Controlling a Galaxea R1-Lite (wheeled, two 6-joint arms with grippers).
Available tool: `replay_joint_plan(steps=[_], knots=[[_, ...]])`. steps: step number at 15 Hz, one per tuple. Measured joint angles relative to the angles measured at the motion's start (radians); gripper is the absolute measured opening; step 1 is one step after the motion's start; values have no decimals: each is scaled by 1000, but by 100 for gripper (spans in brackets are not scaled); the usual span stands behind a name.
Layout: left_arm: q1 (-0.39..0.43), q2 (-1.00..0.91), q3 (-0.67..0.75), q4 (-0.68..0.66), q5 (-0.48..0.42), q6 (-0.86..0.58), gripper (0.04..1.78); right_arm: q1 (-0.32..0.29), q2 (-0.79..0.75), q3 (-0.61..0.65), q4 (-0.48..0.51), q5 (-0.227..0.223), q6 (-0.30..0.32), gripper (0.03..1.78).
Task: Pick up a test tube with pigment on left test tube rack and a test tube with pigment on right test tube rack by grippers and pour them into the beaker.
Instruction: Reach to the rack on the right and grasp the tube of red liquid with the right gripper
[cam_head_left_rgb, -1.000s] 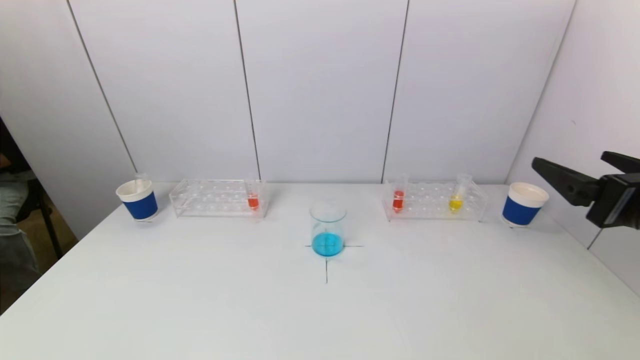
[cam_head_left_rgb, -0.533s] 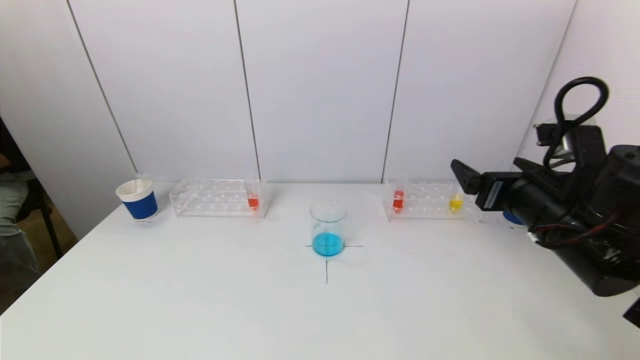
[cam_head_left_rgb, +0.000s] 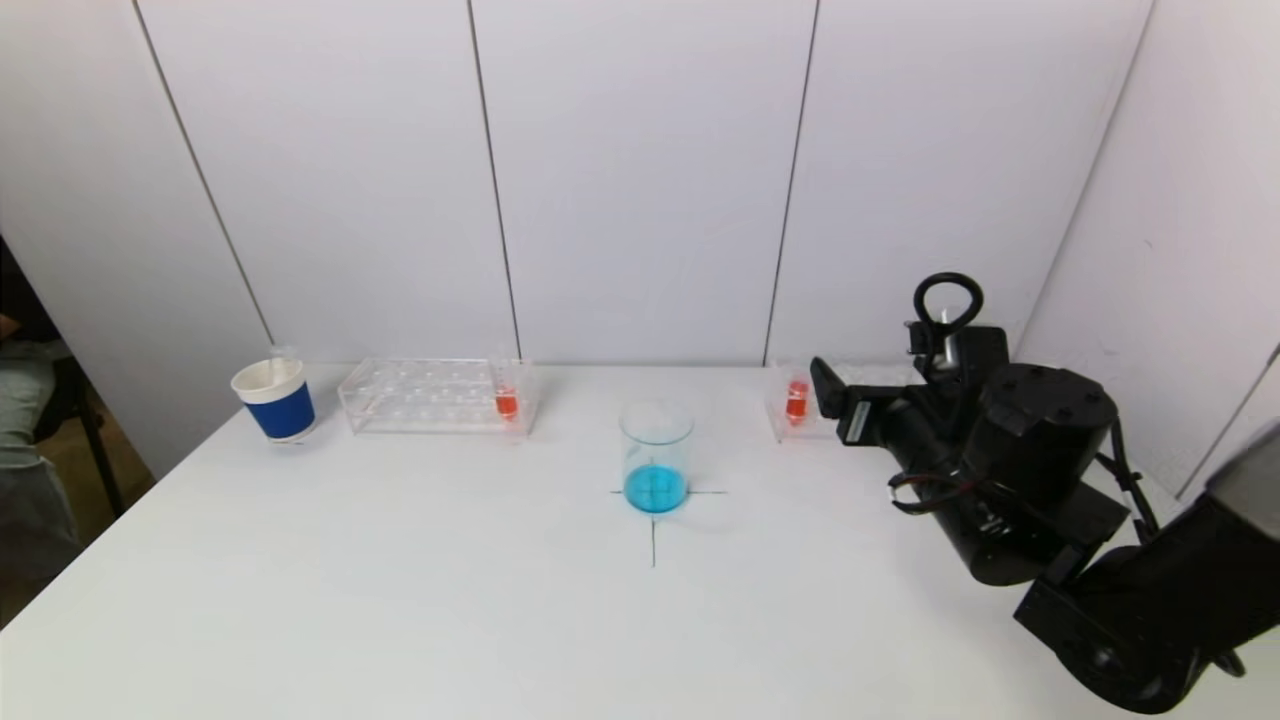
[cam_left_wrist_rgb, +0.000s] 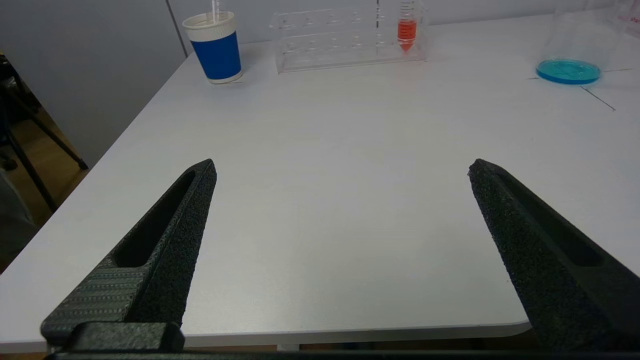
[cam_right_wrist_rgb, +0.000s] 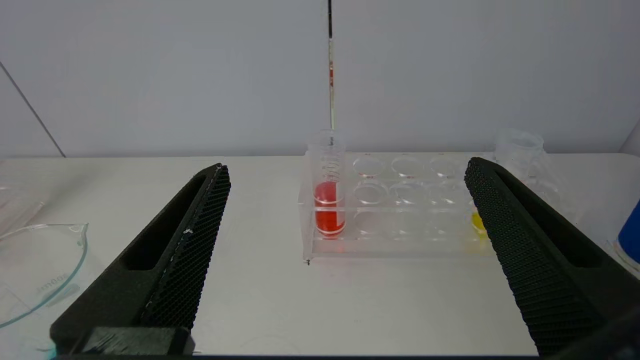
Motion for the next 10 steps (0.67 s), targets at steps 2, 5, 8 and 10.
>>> replay_joint_plan(steps=[2, 5, 8, 10], knots=[[0, 0, 0, 0, 0, 0, 176, 4, 61, -21, -23, 0, 0, 171], [0, 0, 0, 0, 0, 0, 176, 6, 121, -66, -23, 1, -1, 171], [0, 0, 0, 0, 0, 0, 176, 6, 164, -111, -14, 0, -2, 171], [0, 0, 0, 0, 0, 0, 176, 5, 188, -140, -9, 0, -1, 171]])
